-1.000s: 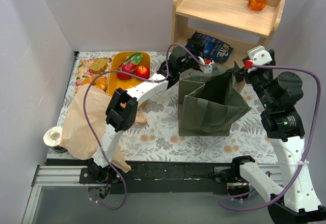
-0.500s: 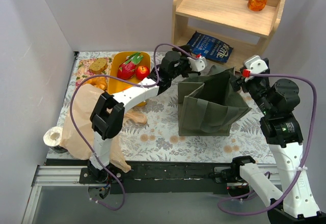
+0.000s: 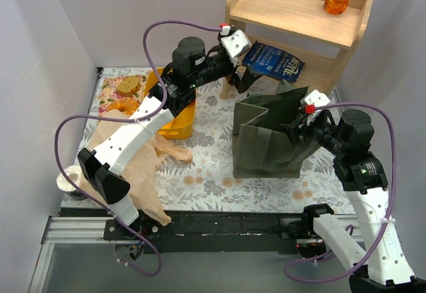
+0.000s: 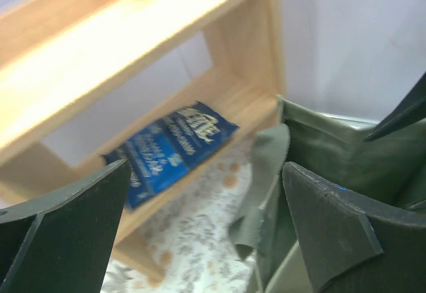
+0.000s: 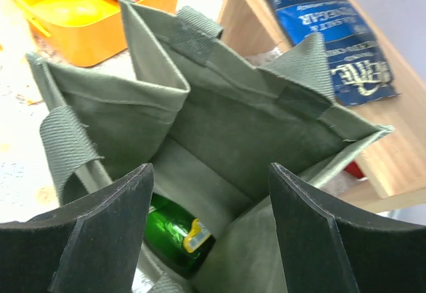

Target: Untie the knot of the grocery bags and take out the mixed food

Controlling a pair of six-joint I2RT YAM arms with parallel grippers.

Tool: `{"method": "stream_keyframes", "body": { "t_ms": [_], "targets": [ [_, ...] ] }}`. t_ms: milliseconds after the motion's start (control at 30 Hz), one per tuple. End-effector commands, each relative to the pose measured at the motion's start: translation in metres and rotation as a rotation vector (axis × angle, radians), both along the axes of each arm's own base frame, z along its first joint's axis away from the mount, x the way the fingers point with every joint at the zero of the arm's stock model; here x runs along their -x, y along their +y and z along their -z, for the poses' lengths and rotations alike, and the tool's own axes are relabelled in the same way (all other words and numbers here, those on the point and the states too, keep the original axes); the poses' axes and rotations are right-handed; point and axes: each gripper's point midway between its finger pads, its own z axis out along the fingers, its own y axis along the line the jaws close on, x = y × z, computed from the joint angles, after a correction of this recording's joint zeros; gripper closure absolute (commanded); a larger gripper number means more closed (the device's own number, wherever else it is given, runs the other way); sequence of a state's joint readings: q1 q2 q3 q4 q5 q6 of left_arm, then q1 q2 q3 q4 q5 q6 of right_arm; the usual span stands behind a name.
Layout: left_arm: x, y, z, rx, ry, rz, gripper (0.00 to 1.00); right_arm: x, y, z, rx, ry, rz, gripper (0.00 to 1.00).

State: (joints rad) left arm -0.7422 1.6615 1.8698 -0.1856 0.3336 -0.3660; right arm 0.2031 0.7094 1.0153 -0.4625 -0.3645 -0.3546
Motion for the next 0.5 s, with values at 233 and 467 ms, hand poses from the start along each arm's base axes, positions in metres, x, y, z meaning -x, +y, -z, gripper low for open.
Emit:
{"method": "stream_keyframes", "body": {
  "t_ms": [233,467],
  "targets": [
    [0.03,-0.049,0.093,-0.14,0.379,0.295,0.08,0.036,0.02,0.033,0.004,0.096,-0.182,0.26],
    [0.018,-0.054,0.134,-0.227,0.461,0.252,0.24,0.065,0.018,0.068,0.106,0.127,-0.277,0.27]
  ]
}}
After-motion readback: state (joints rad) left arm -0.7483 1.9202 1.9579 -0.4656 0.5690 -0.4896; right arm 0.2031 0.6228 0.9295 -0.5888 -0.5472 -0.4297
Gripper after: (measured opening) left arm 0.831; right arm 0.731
